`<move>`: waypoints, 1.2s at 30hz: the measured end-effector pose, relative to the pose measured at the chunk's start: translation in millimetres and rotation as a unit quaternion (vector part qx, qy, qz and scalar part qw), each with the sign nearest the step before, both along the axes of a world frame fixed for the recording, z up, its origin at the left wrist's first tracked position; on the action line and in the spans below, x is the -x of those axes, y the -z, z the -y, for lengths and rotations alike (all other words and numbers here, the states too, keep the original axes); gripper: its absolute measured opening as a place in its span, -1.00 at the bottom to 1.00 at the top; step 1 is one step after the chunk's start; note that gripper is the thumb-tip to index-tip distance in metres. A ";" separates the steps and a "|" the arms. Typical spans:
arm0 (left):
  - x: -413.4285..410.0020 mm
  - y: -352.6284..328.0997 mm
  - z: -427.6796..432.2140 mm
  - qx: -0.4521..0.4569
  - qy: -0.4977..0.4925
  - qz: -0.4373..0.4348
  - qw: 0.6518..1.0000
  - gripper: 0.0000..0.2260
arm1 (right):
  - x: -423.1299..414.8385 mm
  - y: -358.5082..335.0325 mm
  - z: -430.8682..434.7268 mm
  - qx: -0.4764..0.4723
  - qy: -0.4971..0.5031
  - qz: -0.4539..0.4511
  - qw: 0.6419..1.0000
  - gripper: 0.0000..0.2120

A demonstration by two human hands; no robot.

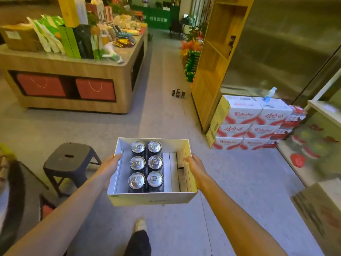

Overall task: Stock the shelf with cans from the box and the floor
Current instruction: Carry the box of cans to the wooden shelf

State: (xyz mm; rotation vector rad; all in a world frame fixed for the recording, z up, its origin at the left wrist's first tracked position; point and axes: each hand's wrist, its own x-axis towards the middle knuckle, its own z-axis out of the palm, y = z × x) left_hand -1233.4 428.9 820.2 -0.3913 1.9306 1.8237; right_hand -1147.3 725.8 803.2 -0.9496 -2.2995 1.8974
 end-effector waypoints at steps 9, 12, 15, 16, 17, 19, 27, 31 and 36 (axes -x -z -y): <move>259.3 -6.6 -88.8 0.001 0.036 0.035 0.999 -0.65 | 229.0 -3.8 -81.2 0.032 0.057 0.017 0.998 -0.63; 333.2 -21.1 -121.2 0.001 0.057 0.014 0.998 -0.78 | 299.1 -10.7 -110.0 0.036 0.067 0.012 0.997 -0.57; 398.9 -26.5 -152.8 0.002 0.059 0.011 0.998 -0.81 | 364.7 -14.1 -139.0 0.040 0.075 0.012 0.996 -0.57; 421.3 -25.6 -163.8 -0.002 0.061 0.010 0.998 -0.82 | 387.6 -13.0 -149.5 0.040 0.073 0.014 0.996 -0.57; 445.2 -24.1 -175.5 -0.001 0.061 0.009 0.998 -0.82 | 411.4 -11.3 -160.8 0.039 0.070 0.015 0.997 -0.57; 492.4 -21.1 -200.6 0.006 0.057 0.002 0.998 -0.82 | 459.4 -6.1 -184.7 0.036 0.062 0.019 0.997 -0.56; 674.3 -13.9 -296.9 0.020 0.044 0.005 0.999 -0.74 | 655.9 -1.6 -281.7 0.026 0.047 0.029 0.998 -0.64; 760.9 -19.9 -335.5 0.028 0.038 0.000 0.999 -0.68 | 749.3 -11.7 -326.4 0.014 0.030 0.035 0.999 -0.61; 863.8 -18.4 -373.5 0.030 0.027 -0.003 0.999 -0.64 | 853.2 -17.8 -368.7 0.009 0.014 0.035 0.999 -0.57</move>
